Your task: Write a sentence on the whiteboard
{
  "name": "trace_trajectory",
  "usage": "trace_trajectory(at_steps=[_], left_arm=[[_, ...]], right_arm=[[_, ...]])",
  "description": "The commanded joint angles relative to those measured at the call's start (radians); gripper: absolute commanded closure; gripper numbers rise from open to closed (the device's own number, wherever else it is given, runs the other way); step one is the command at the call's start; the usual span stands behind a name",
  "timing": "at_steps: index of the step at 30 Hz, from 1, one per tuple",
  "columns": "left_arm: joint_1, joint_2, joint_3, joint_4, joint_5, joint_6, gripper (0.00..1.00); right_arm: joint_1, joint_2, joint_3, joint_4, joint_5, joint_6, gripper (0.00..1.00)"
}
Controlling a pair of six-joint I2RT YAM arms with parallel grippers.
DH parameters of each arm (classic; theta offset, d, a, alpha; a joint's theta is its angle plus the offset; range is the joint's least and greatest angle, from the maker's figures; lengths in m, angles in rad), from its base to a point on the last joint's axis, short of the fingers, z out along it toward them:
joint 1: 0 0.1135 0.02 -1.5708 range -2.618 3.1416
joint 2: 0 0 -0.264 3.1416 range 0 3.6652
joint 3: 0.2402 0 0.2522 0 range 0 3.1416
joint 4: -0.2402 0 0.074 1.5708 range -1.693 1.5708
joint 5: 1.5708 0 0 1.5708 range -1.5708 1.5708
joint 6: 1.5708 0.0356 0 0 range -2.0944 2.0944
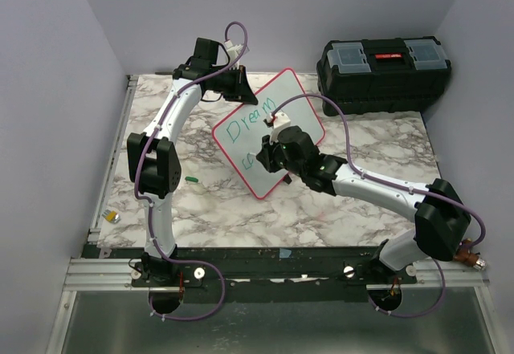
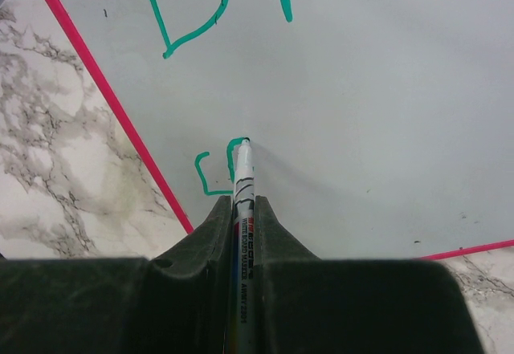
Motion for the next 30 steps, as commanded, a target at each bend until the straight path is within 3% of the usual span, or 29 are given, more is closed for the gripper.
trace_trajectory(at_steps=[1, 30], left_arm=[[-0.019, -0.012, -0.008, -0.037, -0.031, 0.048, 1.00], [-0.020, -0.011, -0.005, -0.039, -0.034, 0.048, 1.00]], right_arm=[[0.003, 0.016, -0.003, -0.038, 0.041, 0.010, 0.99], [0.002, -0.049, -0.090, -0.051, -0.041, 0.050, 0.99]])
